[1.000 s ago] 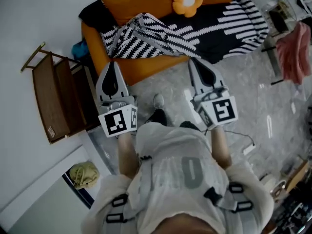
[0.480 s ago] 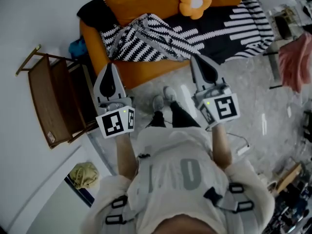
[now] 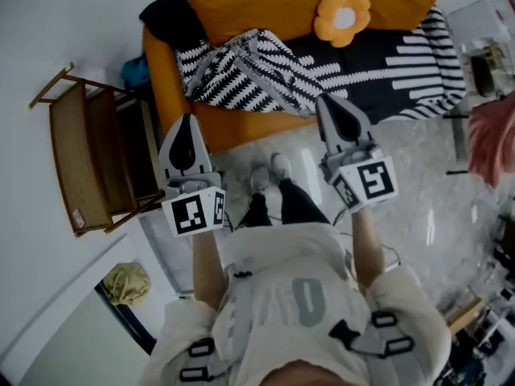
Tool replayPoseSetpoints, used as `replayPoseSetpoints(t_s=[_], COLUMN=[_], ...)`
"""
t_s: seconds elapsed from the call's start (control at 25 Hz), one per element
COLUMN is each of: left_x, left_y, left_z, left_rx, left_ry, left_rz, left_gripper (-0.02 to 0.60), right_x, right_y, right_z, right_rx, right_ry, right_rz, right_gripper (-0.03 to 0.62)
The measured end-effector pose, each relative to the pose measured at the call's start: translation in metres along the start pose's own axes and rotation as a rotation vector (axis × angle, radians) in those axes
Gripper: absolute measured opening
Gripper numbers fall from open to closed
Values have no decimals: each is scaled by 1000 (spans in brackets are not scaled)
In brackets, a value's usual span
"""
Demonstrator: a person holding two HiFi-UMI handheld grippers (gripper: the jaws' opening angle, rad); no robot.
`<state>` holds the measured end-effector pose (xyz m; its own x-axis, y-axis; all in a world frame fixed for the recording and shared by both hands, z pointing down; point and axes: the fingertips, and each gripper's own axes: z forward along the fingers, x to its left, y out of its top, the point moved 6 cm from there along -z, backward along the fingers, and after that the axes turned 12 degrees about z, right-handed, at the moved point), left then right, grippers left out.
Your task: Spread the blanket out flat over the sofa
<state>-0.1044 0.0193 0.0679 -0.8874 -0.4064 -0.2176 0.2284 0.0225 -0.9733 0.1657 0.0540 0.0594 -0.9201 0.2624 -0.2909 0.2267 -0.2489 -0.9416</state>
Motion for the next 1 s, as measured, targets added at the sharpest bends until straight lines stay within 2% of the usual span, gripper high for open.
replayPoseSetpoints(t_s=[0.16, 0.28, 0.52, 0.72, 0.88, 1.0], left_x=[8, 14, 13, 10, 9, 5], left_y=[-32, -69, -174, -255, -296, -315], left_z=[22, 42, 80, 94, 104, 110], left_rx=[16, 22, 58, 106, 135, 152], left_ry=[11, 26, 62, 141, 170, 165], left_rz=[-17, -43, -77, -162, -165, -154], left_gripper=[-9, -9, -9, -9, -9, -9], right_x=[-16, -33, -69, -85, -94, -104], right_y=[-23, -51, -124, -185, -226, -252], right_z=[32, 66, 141, 190, 228, 253], right_rx=[34, 67, 106, 152, 174, 200], right_ry=[47, 87, 142, 171, 169, 155], right_rz=[13, 22, 36, 3, -39, -59], right_gripper=[6, 6, 6, 6, 6, 6])
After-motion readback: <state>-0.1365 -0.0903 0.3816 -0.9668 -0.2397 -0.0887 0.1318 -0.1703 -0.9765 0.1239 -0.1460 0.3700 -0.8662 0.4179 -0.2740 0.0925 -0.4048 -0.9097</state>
